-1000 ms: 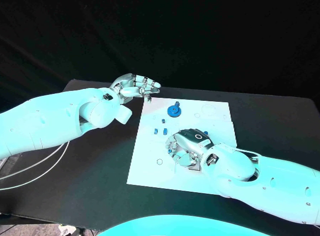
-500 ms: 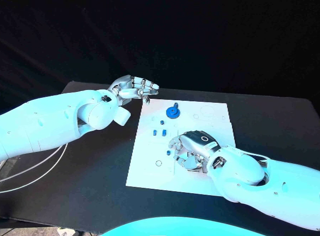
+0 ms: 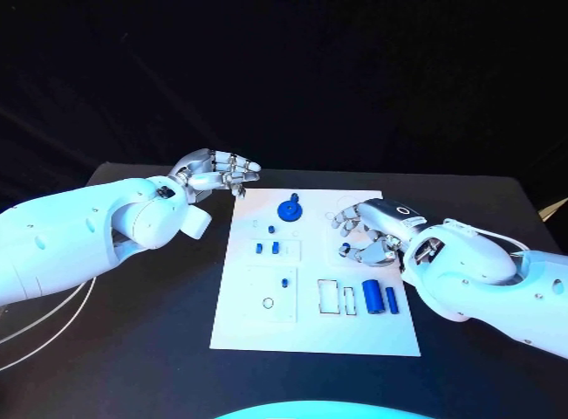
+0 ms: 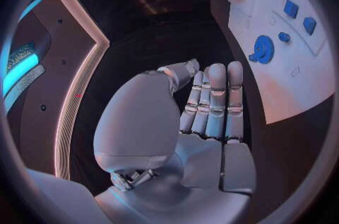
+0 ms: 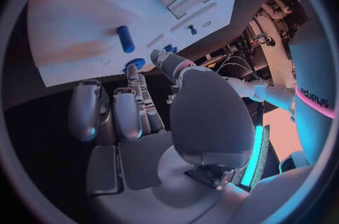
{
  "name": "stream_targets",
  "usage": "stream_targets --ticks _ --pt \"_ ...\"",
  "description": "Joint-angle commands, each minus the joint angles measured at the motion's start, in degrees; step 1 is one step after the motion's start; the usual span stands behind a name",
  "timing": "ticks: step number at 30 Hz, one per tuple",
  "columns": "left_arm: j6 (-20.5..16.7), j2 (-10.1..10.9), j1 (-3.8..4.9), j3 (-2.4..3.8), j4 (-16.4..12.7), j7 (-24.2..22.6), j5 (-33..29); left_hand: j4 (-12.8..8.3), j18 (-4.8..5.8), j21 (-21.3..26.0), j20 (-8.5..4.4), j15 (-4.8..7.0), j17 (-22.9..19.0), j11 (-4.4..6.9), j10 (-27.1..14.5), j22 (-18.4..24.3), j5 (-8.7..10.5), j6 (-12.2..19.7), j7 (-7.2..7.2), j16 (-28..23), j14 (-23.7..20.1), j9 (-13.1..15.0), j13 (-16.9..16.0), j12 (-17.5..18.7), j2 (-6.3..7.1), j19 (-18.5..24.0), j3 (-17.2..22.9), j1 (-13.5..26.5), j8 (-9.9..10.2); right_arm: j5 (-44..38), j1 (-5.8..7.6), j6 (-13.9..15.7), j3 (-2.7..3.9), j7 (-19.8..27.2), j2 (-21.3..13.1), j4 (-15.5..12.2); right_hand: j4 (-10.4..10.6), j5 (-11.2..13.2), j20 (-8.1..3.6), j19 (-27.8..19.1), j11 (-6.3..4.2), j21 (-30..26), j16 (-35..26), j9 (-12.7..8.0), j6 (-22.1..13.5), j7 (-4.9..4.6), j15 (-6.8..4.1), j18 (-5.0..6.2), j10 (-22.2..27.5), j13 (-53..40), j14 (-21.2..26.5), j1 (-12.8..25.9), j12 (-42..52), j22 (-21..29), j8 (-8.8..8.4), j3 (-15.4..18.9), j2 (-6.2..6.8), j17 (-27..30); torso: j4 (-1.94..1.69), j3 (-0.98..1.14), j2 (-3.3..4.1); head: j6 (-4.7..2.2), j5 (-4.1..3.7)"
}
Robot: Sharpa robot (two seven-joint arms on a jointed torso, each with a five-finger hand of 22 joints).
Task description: Assemble the parts on the task board
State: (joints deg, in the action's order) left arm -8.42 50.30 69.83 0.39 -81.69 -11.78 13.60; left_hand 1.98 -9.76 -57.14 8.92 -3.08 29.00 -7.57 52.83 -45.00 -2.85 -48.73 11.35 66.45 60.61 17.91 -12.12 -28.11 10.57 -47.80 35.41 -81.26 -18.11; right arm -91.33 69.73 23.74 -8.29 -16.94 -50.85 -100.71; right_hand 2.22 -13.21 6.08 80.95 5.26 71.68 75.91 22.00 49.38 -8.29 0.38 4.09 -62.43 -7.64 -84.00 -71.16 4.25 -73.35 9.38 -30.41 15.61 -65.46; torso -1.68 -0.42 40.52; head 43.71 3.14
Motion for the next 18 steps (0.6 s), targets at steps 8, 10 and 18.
stream_targets --ticks 8,10,18 --pt "0.6 0.2 0.04 0.03 -0.1 -0.2 -0.2 -0.1 -0.80 0.3 -0.02 -0.25 -0.1 -0.04 -0.5 0.1 -0.07 0.3 0.13 -0.2 -0.1 0.1 0.1 0.2 0.09 -0.5 -0.3 0.5 -0.3 4.2 1.49 -8.4 0.10 3.6 -1.2 2.8 13.1 -1.1 1.14 -1.1 1.44 -6.4 0.9 -0.7 -2.3 1.39 1.24 1.53 9.3 3.3 0.2 -14.9 6.1 4.3 -2.92 27.2 -4.34 1.4 0.03 0.00 0.05 -0.69 -0.82" --pt "0.6 0.2 0.04 0.03 -0.1 -0.2 -0.2 0.0 -0.80 0.4 0.01 -0.28 -0.1 -0.06 -0.5 0.1 -0.07 0.4 0.13 -0.2 -0.1 0.1 0.1 0.2 0.13 -0.5 -0.4 0.6 -0.3 3.7 1.54 -9.1 0.09 3.5 -1.0 3.3 13.8 -1.1 1.10 -1.1 1.37 -6.3 1.0 -0.7 -2.3 1.42 1.19 1.50 9.3 3.3 0.1 -15.3 6.5 4.3 -2.94 27.4 -4.24 1.4 0.02 -0.01 0.06 -0.70 -0.83" --pt "0.6 0.3 0.04 0.02 -0.1 -0.2 -0.2 0.0 -0.80 0.4 0.01 -0.28 -0.1 -0.06 -0.5 0.1 -0.07 0.4 0.13 -0.2 -0.1 0.1 0.1 0.2 0.13 -0.5 -0.4 0.6 -0.3 2.6 1.29 -12.3 -0.07 3.3 0.1 4.4 14.3 -0.9 0.64 0.1 0.73 -4.5 2.1 -0.4 -0.6 1.23 0.66 1.09 7.6 3.2 -0.7 -16.5 8.6 2.6 -2.29 26.9 -5.15 -0.2 -0.02 0.00 0.02 -0.43 -0.64"
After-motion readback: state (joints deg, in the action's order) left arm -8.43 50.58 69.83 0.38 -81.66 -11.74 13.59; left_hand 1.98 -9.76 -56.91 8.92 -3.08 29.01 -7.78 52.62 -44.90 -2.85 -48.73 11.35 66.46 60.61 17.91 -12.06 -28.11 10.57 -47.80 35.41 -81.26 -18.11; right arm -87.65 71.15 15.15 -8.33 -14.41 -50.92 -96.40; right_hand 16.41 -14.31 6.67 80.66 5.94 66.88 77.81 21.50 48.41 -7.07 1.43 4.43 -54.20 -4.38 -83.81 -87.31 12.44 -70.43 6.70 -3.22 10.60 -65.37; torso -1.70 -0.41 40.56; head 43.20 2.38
